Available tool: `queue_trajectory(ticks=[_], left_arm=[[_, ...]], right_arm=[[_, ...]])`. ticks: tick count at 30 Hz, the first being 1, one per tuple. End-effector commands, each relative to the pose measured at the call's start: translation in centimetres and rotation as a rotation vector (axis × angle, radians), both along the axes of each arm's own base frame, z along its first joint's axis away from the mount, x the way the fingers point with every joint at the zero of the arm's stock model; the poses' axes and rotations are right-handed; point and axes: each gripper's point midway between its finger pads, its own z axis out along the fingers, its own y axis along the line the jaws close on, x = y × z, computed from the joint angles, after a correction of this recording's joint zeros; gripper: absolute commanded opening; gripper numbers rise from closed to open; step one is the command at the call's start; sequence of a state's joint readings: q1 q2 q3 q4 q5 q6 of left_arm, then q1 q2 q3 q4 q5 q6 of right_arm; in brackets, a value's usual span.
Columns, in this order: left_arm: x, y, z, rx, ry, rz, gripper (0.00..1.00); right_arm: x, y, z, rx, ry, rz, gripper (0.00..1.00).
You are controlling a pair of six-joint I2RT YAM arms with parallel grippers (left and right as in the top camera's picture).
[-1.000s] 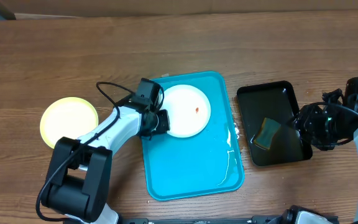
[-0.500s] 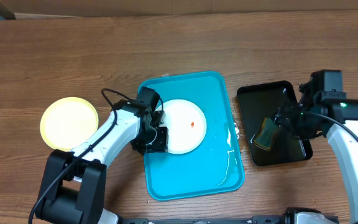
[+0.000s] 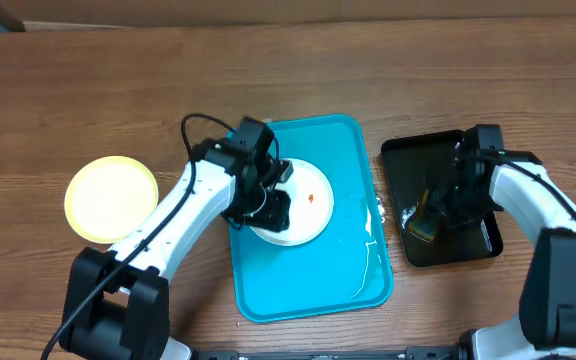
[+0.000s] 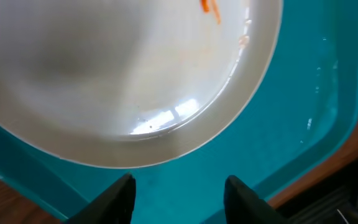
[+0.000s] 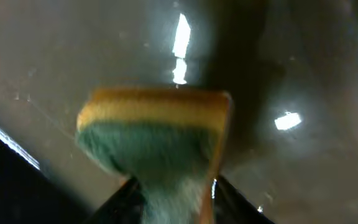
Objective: Clean dirty plates on tray and stack at the side
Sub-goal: 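Grasp the green-yellow sponge in the black tray with the right gripper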
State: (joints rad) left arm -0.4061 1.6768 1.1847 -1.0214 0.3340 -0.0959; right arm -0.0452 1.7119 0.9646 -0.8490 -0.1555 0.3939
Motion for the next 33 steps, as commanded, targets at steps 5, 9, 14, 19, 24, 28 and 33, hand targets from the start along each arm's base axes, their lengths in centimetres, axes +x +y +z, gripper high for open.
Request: queue_trajectory(ticks=[5,9,14,19,24,28,33], left_arm=[[2.0,0.8,3.9,0.057,-0.099,-0.012,0.54],[3.3,4.2,3.1,0.242,-0.127,0.17,0.78],[3.7,5.7,2.3,0.275,-0.114,0.299,0.84],[3.4,7.1,-1.1,0.283,-0.076,0.422,0.68],[2.6,7.0,-5.2,0.244,-0.065,0.451,0.56],[2.2,6.1,-6.5,0.183,-0.064,0.438,0.44],[2.2,5.8,-6.8,0.161,-0.093,0.33,0.27]], right_arm=[[0.0,-0.2,-1.5,-0.011,0.032,-0.006,0.04],[0.0,-0.7,1.3,-0.033,0.021,-0.008,0.04],[-0.1,-0.7,5.0,-0.037,-0.037,-0.002,0.39],[-1.6,-0.4,5.3,-0.035,-0.007,0.006,0.46],[-1.9,1.0,2.7,-0.032,-0.035,0.051,0.47],[-2.5,0.6,0.5,-0.07,-0.039,-0.022,0.24],[-2.6,-0.8,-0.4,-0.145,-0.048,-0.123,0.04]])
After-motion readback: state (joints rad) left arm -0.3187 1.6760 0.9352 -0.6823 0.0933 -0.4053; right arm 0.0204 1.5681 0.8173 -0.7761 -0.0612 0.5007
